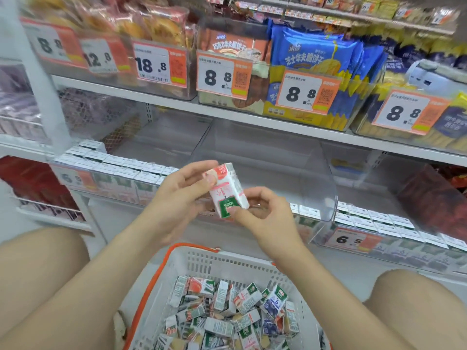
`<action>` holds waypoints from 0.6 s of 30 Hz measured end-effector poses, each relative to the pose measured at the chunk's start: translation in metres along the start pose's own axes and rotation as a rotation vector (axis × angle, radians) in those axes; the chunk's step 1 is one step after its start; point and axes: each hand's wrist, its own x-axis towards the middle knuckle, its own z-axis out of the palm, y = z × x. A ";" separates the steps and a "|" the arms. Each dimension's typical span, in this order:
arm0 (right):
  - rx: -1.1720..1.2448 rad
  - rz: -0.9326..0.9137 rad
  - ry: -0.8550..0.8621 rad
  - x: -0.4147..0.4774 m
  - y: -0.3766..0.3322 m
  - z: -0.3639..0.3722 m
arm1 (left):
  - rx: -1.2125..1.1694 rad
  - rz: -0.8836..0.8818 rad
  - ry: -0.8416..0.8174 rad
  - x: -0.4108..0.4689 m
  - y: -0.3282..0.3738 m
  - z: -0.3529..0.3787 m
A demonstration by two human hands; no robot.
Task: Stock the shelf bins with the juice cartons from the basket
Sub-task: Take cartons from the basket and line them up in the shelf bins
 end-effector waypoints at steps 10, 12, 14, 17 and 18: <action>0.127 -0.146 0.064 0.015 -0.024 0.070 | 0.484 -0.007 -0.047 -0.016 0.036 -0.073; 0.061 -0.236 0.073 0.028 -0.029 0.084 | 0.582 0.018 0.011 -0.014 0.044 -0.090; -0.027 -0.332 0.057 0.043 -0.037 0.103 | 0.704 -0.009 0.113 -0.010 0.050 -0.110; -0.241 -0.577 0.014 0.067 -0.045 0.137 | 1.105 -0.106 0.308 -0.003 0.046 -0.143; -0.310 -0.649 -0.003 0.078 -0.045 0.150 | 1.255 -0.149 0.347 -0.001 0.041 -0.150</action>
